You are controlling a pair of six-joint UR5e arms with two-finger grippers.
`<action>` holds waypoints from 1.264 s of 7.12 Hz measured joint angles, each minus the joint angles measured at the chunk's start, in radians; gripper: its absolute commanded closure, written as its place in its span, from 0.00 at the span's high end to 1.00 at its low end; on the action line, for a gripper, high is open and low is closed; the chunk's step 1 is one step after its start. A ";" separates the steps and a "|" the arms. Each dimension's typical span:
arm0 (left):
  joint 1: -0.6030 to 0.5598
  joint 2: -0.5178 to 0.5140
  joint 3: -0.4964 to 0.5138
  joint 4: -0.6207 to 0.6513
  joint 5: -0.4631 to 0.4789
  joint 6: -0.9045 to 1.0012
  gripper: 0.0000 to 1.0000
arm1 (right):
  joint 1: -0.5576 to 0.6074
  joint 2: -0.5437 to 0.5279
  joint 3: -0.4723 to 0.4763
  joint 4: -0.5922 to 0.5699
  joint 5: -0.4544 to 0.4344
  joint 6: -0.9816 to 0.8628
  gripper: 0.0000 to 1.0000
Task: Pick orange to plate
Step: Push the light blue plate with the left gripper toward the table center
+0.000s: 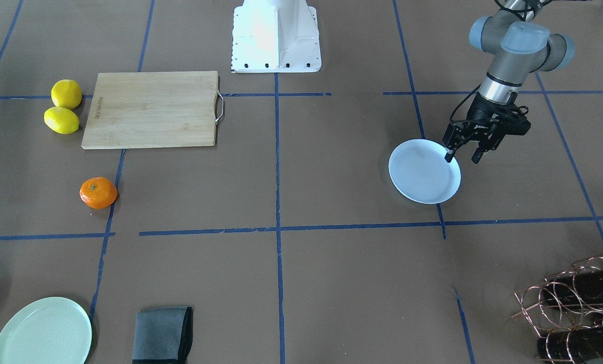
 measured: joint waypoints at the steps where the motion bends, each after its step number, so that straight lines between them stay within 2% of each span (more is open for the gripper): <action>1: 0.007 -0.001 0.004 0.001 0.007 -0.007 0.00 | 0.000 0.000 0.000 0.000 0.000 0.000 1.00; 4: 0.011 -0.002 -0.005 0.004 0.009 -0.007 0.00 | 0.000 0.000 -0.001 0.000 0.000 -0.001 1.00; 6: 0.011 -0.021 -0.048 0.011 0.002 -0.004 0.00 | 0.000 0.000 -0.001 0.000 0.000 0.000 1.00; 7: 0.011 -0.080 -0.063 0.049 0.000 -0.006 0.00 | 0.000 0.000 -0.002 0.000 0.000 0.000 1.00; 9: 0.023 -0.337 -0.033 0.263 -0.001 -0.063 0.00 | 0.000 0.000 -0.002 0.000 0.000 0.001 1.00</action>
